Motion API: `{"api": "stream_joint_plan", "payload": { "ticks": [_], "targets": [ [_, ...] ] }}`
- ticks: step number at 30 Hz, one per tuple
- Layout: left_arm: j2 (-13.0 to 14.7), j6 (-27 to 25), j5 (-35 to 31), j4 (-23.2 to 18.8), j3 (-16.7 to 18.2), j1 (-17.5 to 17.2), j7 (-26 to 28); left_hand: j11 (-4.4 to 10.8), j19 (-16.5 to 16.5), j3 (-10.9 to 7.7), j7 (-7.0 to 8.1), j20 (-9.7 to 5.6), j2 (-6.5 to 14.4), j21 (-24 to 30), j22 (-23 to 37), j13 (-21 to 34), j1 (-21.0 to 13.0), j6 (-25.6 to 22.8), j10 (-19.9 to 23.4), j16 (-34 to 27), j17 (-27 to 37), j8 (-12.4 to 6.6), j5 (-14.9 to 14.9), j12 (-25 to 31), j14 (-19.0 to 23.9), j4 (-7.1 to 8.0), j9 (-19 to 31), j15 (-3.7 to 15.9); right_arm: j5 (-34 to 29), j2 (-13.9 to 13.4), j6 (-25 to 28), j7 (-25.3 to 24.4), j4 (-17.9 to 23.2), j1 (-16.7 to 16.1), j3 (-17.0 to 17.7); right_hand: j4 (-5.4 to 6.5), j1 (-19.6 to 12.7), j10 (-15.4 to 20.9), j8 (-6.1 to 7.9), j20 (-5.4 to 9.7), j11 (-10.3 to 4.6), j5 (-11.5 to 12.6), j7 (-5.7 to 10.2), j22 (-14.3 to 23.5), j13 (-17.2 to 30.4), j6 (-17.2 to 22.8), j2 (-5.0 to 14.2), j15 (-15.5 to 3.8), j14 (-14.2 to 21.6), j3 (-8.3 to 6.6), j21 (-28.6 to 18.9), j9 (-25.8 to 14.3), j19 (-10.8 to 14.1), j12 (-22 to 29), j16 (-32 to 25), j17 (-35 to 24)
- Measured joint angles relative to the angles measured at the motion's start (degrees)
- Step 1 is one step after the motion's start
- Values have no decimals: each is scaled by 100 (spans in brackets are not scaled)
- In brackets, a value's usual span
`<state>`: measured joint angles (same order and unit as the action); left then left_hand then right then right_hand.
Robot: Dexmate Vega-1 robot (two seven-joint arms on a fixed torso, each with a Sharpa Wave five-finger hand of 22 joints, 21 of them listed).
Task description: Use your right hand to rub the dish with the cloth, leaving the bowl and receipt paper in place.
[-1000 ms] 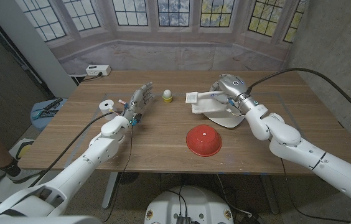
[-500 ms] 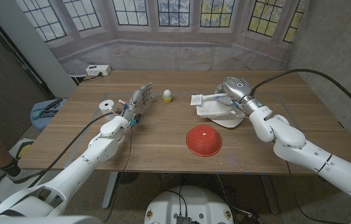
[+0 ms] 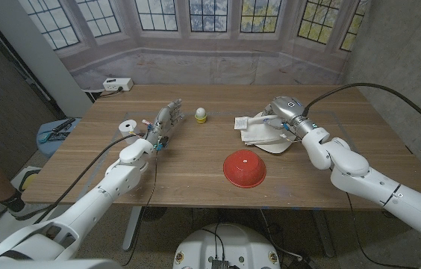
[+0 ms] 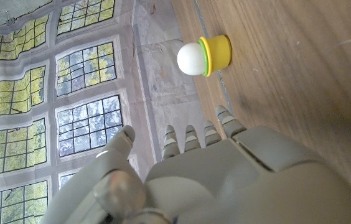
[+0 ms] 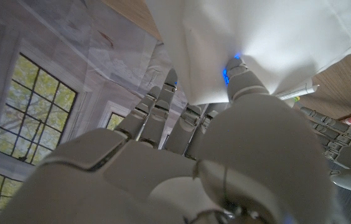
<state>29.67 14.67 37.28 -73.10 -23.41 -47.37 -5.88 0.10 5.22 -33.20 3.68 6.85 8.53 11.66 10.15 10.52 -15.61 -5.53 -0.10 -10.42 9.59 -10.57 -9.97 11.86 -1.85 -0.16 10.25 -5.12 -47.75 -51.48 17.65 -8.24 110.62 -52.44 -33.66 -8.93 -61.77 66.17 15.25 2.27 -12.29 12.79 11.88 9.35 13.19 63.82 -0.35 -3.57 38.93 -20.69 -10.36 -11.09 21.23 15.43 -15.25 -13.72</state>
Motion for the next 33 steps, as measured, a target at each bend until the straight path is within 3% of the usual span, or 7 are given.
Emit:
{"api": "stream_joint_plan", "payload": {
  "ticks": [21,33],
  "targets": [
    [-13,-31,-8,136,0,128,-69,0,0,-16,-30,0,0,0,-2,0,0,-30,0,22,1,0,0,0,0,-16,0,0,142,57,50,86,-320,185,-169,0,0,-126,-28,-1,17,0,29,0,7,-71,0,-21,-22,0,0,1,1,-85,65,15],
    [-39,-55,-22,166,-31,172,-72,0,0,-15,-30,0,0,0,14,0,0,-30,0,22,1,0,0,0,0,-65,0,0,307,119,-8,112,-514,330,-281,0,0,-204,-110,-1,0,0,31,0,19,-192,0,-10,-74,-1,0,0,1,-133,128,42]
  ]
}}
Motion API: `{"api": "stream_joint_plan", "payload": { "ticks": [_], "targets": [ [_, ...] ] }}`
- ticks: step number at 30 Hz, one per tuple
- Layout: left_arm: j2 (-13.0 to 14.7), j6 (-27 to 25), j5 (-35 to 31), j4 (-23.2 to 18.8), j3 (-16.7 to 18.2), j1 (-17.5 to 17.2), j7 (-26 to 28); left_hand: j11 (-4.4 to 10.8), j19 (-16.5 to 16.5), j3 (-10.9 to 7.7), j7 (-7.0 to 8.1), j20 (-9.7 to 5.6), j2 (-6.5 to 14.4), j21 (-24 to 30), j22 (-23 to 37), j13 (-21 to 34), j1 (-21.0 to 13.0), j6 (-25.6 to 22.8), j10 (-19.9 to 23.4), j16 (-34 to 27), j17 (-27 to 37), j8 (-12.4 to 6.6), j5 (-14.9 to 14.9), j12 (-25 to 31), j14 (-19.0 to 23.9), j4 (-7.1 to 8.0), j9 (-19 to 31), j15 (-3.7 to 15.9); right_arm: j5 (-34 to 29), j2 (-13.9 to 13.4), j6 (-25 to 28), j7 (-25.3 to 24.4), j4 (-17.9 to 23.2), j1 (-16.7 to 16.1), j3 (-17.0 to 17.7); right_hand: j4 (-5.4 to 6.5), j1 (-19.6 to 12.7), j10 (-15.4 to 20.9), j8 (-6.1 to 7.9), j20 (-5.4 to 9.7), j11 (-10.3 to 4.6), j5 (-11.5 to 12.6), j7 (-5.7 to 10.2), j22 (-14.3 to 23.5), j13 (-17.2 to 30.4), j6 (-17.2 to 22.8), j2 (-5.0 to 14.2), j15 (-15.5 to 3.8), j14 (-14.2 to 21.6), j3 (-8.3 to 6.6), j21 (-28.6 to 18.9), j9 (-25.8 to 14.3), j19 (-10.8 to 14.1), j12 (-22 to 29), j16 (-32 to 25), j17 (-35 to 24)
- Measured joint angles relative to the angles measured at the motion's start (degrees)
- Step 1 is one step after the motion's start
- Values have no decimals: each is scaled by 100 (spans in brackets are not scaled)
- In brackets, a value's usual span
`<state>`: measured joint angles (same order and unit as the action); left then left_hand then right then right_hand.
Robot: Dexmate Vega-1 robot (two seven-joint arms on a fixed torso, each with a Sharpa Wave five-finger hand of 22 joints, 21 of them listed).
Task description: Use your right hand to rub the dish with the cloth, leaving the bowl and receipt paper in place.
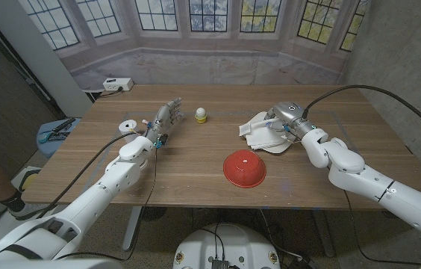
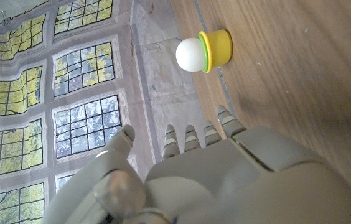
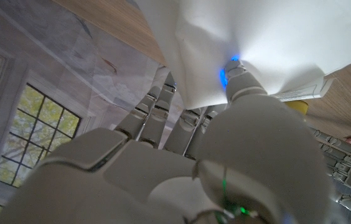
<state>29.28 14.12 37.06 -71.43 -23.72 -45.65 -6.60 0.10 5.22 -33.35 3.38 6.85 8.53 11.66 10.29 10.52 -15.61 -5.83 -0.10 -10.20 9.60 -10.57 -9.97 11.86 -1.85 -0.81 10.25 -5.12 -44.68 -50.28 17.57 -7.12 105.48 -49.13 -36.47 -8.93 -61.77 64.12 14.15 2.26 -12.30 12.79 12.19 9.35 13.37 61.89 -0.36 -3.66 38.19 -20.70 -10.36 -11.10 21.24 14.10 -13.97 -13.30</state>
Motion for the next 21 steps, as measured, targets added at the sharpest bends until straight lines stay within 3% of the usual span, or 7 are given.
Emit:
{"api": "stream_joint_plan", "payload": {
  "ticks": [15,21],
  "targets": [
    [-8,-39,-25,-35,-22,5,40,0,0,0,0,0,0,0,-1,0,0,0,0,0,0,0,0,0,0,1,0,0,176,94,-169,16,-316,206,-143,0,2,-186,-51,0,19,0,13,0,14,-157,-1,0,0,0,0,18,0,-47,47,-1],
    [-28,-51,-33,-27,-46,49,37,0,0,0,0,0,0,0,-1,0,0,0,0,0,0,0,0,0,0,1,0,0,235,98,-252,42,-414,290,-192,23,47,-385,-158,0,27,0,18,0,37,-348,-46,13,-74,-60,0,18,0,-136,134,27]
  ]
}}
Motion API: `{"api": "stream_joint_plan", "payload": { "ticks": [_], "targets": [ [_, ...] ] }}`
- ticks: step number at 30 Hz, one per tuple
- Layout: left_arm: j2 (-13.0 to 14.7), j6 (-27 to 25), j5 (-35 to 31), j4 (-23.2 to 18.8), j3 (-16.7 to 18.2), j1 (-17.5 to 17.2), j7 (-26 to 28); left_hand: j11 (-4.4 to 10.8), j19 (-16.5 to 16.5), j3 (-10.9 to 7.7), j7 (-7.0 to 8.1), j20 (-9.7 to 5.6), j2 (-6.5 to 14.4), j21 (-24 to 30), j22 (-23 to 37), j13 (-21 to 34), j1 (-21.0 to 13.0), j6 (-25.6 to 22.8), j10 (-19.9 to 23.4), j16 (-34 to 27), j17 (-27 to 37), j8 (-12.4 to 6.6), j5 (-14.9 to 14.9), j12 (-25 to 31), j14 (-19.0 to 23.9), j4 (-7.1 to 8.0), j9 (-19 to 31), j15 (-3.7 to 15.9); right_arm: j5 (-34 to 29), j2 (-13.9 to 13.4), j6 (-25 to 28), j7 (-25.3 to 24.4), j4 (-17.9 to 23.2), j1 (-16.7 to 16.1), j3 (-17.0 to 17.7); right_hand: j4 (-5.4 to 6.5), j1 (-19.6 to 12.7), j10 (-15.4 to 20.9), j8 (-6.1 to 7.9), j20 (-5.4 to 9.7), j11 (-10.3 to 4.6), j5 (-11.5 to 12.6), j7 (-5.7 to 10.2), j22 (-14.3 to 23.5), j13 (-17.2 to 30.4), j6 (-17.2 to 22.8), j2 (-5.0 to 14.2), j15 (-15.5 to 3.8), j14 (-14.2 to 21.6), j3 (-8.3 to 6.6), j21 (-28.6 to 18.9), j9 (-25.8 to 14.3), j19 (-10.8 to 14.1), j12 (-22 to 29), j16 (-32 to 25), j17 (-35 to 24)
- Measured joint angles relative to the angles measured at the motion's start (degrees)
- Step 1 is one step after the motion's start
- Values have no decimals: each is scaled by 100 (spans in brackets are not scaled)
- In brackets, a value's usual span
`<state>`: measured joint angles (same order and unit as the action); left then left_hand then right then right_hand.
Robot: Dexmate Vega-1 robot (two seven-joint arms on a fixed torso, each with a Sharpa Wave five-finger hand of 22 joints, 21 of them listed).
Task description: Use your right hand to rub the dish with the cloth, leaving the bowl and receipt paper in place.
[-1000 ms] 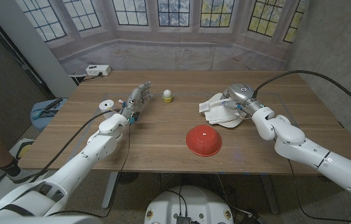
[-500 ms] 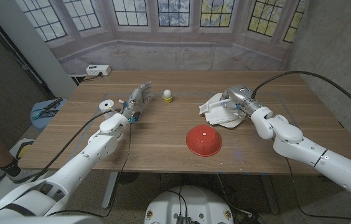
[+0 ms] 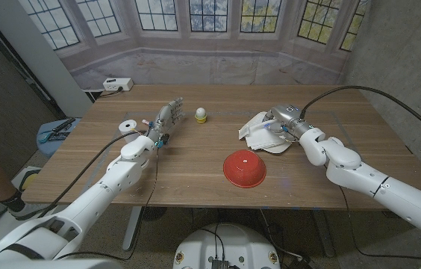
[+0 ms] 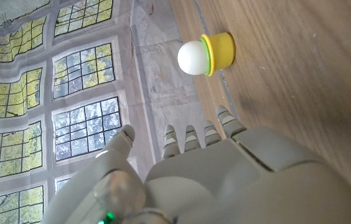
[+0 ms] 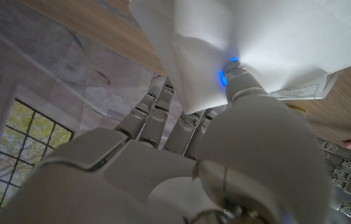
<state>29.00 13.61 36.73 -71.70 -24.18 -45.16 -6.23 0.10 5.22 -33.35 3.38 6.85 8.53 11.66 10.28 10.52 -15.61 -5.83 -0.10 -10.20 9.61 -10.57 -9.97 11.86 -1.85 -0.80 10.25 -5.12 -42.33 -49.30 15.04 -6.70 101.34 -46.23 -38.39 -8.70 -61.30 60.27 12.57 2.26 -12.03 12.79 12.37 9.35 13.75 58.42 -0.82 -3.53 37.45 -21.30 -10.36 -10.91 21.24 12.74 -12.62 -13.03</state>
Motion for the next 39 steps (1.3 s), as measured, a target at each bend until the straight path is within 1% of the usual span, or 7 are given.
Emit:
{"api": "stream_joint_plan", "payload": {
  "ticks": [5,13,16,18,28,33,39],
  "targets": [
    [-17,-10,-7,27,-13,26,-8,0,0,0,0,0,0,0,0,0,0,0,0,0,0,0,0,0,0,0,0,0,30,-31,-26,51,-32,39,-19,-15,55,-189,-53,22,-5,44,4,0,0,-167,-55,16,-123,-47,0,0,-22,-66,65,16],
    [-44,-37,-20,66,-35,53,-12,0,0,-24,0,0,0,0,-1,0,0,0,0,0,0,0,0,0,0,-24,0,0,150,-120,-45,302,-43,102,-25,25,174,-467,-120,9,-30,44,12,0,-9,-426,-111,46,-333,-132,0,-1,-54,-153,137,26],
    [-50,-40,-22,76,-40,64,-13,0,0,-24,0,0,0,0,-1,0,0,0,0,0,0,0,0,0,0,-23,0,0,176,-143,-42,368,-43,118,-25,24,212,-622,-120,28,-27,79,13,0,-37,-570,-149,40,-448,-165,0,-1,-73,-175,142,26],
    [-60,-44,-24,100,-46,73,-15,0,0,-24,0,0,0,0,-1,0,0,0,0,0,0,0,0,0,0,-23,0,0,191,-168,-39,419,-40,135,-25,26,273,-728,-159,19,-25,80,15,0,-45,-667,-165,49,-519,-196,0,-1,-105,-175,142,26],
    [-104,-45,-32,192,-62,139,-40,0,0,-24,0,0,0,0,-1,0,0,0,0,0,0,0,0,0,-21,-23,0,-21,301,-225,28,751,-21,221,-32,24,417,-1260,-159,0,-24,120,22,0,-98,-1213,-249,79,-918,-322,0,-2,-206,-216,163,53],
    [-117,-46,-36,235,-65,178,-44,0,0,-24,0,0,0,0,-1,0,0,0,0,0,0,0,0,0,-21,-23,0,-21,342,-229,56,918,-20,274,-58,9,453,-1476,-159,13,-20,142,31,0,-124,-1449,-285,80,-1086,-337,0,-2,-263,-238,163,73],
    [-134,-49,-41,289,-69,225,-59,0,0,-23,0,0,0,0,-2,0,0,0,0,0,1,0,0,0,-21,-23,0,-21,395,-229,86,1104,-30,357,-87,-7,506,-1813,-219,10,-14,164,15,0,-146,-1803,-337,99,-1372,-417,0,-2,-401,-239,184,106]
  ]
}}
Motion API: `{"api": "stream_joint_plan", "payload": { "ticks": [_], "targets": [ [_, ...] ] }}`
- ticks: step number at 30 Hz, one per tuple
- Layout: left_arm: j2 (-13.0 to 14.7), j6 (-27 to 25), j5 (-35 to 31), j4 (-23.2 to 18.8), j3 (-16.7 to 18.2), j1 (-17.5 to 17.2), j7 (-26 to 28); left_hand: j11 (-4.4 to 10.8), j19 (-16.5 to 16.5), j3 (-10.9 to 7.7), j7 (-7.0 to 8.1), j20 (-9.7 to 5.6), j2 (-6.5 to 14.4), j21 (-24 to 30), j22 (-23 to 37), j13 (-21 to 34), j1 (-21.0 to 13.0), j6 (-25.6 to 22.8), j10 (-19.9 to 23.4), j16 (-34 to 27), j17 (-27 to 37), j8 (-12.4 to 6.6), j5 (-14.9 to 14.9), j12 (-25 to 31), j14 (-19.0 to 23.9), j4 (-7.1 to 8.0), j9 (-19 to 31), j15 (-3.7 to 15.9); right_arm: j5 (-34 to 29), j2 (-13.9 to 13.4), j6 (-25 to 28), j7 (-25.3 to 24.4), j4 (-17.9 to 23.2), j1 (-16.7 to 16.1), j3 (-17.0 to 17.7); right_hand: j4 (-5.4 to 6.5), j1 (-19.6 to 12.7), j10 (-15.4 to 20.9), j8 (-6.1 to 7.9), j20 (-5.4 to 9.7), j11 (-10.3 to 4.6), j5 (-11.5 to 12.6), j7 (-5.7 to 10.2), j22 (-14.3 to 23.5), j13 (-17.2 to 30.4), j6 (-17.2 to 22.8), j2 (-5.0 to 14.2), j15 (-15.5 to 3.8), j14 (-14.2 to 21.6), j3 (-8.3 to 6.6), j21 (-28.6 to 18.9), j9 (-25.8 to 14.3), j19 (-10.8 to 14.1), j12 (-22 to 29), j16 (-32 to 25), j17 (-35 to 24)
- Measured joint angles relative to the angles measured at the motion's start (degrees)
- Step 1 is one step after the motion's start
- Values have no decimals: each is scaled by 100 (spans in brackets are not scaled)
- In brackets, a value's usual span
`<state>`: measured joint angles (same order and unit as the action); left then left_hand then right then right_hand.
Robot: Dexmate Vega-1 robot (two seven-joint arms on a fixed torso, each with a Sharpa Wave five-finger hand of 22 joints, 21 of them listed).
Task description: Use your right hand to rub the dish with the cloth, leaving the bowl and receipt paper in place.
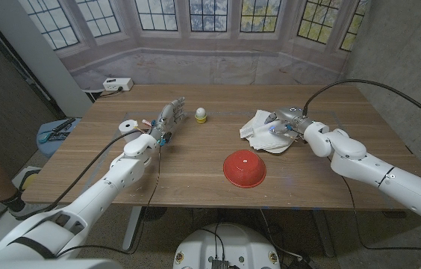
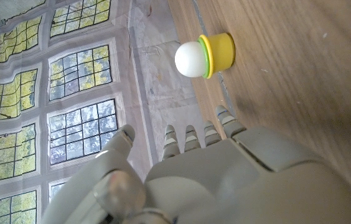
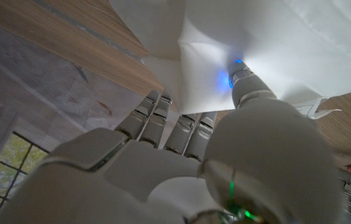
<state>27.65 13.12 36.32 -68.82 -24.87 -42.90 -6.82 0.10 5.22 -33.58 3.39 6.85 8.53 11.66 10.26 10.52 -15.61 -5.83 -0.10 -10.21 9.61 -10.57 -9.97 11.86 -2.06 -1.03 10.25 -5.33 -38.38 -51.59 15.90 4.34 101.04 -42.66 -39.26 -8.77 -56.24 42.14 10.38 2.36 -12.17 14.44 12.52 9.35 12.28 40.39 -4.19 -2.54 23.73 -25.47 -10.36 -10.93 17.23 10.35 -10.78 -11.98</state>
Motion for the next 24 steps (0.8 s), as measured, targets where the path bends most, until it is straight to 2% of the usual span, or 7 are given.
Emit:
{"api": "stream_joint_plan", "payload": {
  "ticks": [17,24],
  "targets": [
    [-43,0,-15,119,-16,100,-36,0,0,-25,0,0,0,0,0,0,0,0,0,0,0,0,0,0,0,-25,0,0,218,-46,153,679,174,223,-31,-16,91,-1243,-5,-41,35,63,-57,0,-50,-1193,-91,22,-800,-144,0,-1,-389,-43,0,53],
    [-51,0,-20,137,-25,111,-51,0,0,-25,0,0,0,0,-1,0,0,0,0,0,0,0,0,0,0,-25,0,0,357,-115,224,988,324,264,-24,-15,120,-1651,-5,-67,91,104,-134,0,-58,-1490,-121,29,-1034,-143,22,0,-518,-43,4,53]
  ]
}}
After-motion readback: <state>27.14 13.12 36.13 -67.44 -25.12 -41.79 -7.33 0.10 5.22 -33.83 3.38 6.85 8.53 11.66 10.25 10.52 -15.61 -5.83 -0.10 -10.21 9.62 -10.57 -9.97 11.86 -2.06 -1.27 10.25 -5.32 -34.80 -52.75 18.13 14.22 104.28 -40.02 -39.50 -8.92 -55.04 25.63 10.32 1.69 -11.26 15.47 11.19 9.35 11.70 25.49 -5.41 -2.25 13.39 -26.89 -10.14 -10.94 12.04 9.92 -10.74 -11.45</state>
